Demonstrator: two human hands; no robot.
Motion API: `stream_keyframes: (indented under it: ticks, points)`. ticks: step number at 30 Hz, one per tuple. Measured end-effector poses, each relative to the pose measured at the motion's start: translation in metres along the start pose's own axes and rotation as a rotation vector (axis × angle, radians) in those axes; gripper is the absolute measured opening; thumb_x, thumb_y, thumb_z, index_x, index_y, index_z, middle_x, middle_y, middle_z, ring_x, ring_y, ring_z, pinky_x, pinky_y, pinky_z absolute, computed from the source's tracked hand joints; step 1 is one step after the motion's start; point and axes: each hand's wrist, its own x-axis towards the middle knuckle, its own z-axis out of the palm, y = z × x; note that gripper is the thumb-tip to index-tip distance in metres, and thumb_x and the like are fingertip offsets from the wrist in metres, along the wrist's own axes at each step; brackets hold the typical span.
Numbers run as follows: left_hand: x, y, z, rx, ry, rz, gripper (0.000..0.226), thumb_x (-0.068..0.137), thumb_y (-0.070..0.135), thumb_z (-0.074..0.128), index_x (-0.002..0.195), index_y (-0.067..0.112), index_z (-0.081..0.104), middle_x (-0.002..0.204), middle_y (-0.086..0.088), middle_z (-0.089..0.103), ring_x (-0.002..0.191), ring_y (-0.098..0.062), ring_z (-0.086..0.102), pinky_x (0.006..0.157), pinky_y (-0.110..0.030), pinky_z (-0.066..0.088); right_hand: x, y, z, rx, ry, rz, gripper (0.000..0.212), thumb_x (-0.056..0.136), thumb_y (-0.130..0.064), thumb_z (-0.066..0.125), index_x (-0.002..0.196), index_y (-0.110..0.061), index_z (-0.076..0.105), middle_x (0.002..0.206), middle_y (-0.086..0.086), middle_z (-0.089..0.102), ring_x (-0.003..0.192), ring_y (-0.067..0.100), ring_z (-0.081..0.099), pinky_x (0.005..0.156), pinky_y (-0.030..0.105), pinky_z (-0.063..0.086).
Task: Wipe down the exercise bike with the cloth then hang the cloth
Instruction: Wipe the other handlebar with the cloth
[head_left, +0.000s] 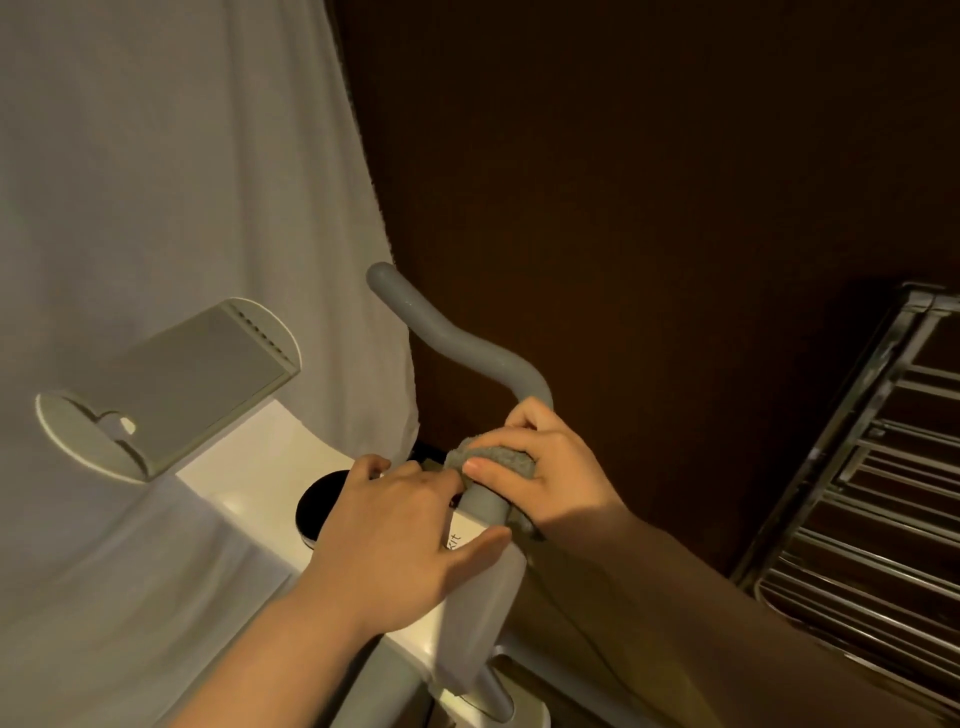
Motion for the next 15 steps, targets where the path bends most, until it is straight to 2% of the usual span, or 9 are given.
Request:
stream_keyframes:
  ticks: [3, 6, 7, 9, 11, 13, 15]
  points:
    - [-0.001, 0.000, -0.001, 0.000, 0.010, -0.008, 0.063, 0.079, 0.083, 0.011, 0.105, 0.041, 0.051, 0.063, 0.020, 0.038, 0.072, -0.004, 0.041, 0.095, -0.031, 0.031, 0.008, 0.015, -0.003, -0.065, 0.092, 0.032, 0.030, 0.087, -0.053, 0.059, 0.108, -0.034, 0.071, 0.094, -0.015, 0.042, 0.096, 0.007, 0.045, 0.085, 0.034, 0.043]
    - [-0.002, 0.001, 0.000, -0.002, 0.023, -0.031, 0.065, 0.077, 0.084, 0.011, 0.103, 0.040, 0.053, 0.063, 0.017, 0.044, 0.072, -0.004, 0.046, 0.092, -0.030, 0.033, 0.010, 0.012, 0.014, -0.054, 0.264, 0.074, 0.028, 0.088, -0.050, 0.059, 0.102, -0.030, 0.073, 0.092, -0.014, 0.040, 0.098, 0.009, 0.042, 0.086, 0.031, 0.041]
    - [-0.002, 0.001, 0.001, -0.012, 0.031, -0.033, 0.064, 0.077, 0.083, 0.012, 0.102, 0.040, 0.053, 0.062, 0.016, 0.045, 0.071, -0.004, 0.048, 0.092, -0.030, 0.033, 0.006, 0.007, 0.020, -0.057, 0.256, 0.048, 0.028, 0.089, -0.049, 0.058, 0.101, -0.029, 0.073, 0.093, -0.012, 0.039, 0.098, 0.009, 0.041, 0.085, 0.030, 0.040]
    - [-0.003, 0.002, 0.000, -0.032, 0.041, -0.023, 0.063, 0.078, 0.083, 0.015, 0.105, 0.041, 0.053, 0.062, 0.017, 0.045, 0.071, -0.003, 0.048, 0.091, -0.030, 0.034, 0.000, 0.005, 0.018, -0.058, 0.120, -0.045, 0.028, 0.091, -0.050, 0.056, 0.104, -0.030, 0.072, 0.096, -0.011, 0.038, 0.098, 0.008, 0.040, 0.085, 0.029, 0.039]
    - [-0.001, 0.002, -0.001, -0.017, 0.035, -0.022, 0.064, 0.077, 0.086, 0.017, 0.104, 0.041, 0.053, 0.065, 0.019, 0.046, 0.073, -0.001, 0.049, 0.091, -0.031, 0.035, 0.006, 0.015, -0.003, -0.172, -0.004, -0.132, 0.032, 0.092, -0.053, 0.053, 0.111, -0.034, 0.069, 0.098, -0.012, 0.038, 0.097, 0.005, 0.038, 0.086, 0.030, 0.036]
    - [0.001, 0.001, -0.002, 0.002, 0.021, -0.035, 0.067, 0.074, 0.089, 0.018, 0.104, 0.041, 0.053, 0.069, 0.019, 0.047, 0.075, -0.001, 0.051, 0.091, -0.030, 0.035, 0.015, 0.025, -0.012, -0.232, 0.075, -0.076, 0.033, 0.091, -0.054, 0.053, 0.114, -0.034, 0.067, 0.097, -0.012, 0.037, 0.096, 0.006, 0.040, 0.087, 0.033, 0.040]
    - [0.001, 0.001, -0.002, 0.009, 0.012, -0.031, 0.069, 0.072, 0.092, 0.018, 0.103, 0.040, 0.053, 0.069, 0.019, 0.047, 0.077, -0.002, 0.053, 0.091, -0.031, 0.035, 0.007, 0.015, 0.002, -0.078, 0.198, 0.054, 0.030, 0.091, -0.048, 0.057, 0.112, -0.030, 0.070, 0.095, -0.012, 0.036, 0.095, 0.007, 0.045, 0.086, 0.033, 0.046]
